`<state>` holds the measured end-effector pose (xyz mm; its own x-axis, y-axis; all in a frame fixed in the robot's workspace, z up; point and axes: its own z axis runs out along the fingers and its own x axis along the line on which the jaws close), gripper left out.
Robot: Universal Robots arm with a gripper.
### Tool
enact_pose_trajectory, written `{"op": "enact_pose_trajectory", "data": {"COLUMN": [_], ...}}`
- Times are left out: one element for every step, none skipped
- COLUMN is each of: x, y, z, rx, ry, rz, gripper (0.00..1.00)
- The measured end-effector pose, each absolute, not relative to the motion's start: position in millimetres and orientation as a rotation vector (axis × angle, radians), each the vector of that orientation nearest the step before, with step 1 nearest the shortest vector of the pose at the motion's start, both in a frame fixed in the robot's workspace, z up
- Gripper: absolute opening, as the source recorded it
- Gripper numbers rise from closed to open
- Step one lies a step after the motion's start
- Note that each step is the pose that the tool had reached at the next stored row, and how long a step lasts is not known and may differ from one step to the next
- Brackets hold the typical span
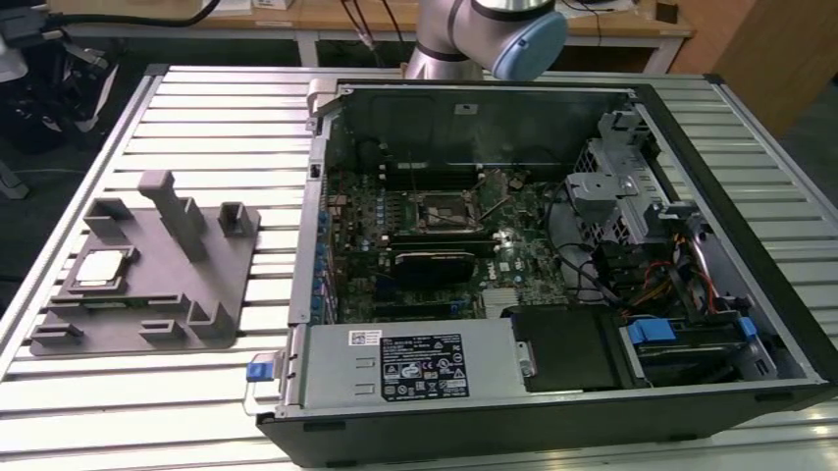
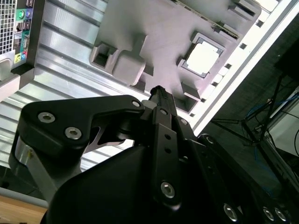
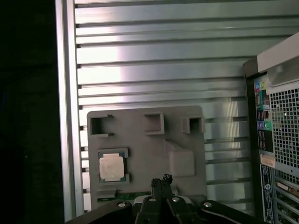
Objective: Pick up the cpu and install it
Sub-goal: 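Reach for the cpu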
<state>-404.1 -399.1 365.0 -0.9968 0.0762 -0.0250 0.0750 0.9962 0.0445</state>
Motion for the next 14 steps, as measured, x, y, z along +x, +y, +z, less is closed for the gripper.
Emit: {"op": "enact_pose_trajectory", "data": {"x": [-405,-408,-409,-410,-411,-412,-413,-414,-415,-415,-416,-417,-418,-418], "y": [-399,-399,-400,-400,-400,-400,-400,-400,-400,-400,-401,-401,-401,-401], "z": [364,362,361,360,359,358,357,356,355,354,353,351,350,349], "rx": [0.118,0.118,0.118,0.118,0.118,0.118,0.118,0.118,0.118,0.118,0.118,0.118,0.118,0.118], "ry": [3.112,3.112,3.112,3.112,3.112,3.112,3.112,3.112,3.112,3.112,3.112,3.112,3.112,3.112], "rz": [0.068,0.068,0.068,0.068,0.068,0.068,0.068,0.068,0.068,0.068,0.068,0.068,0.068,0.068], "gripper": [0.11,0.11,0.11,0.11,0.11,0.11,0.11,0.11,0.11,0.11,0.11,0.11,0.11,0.11]}}
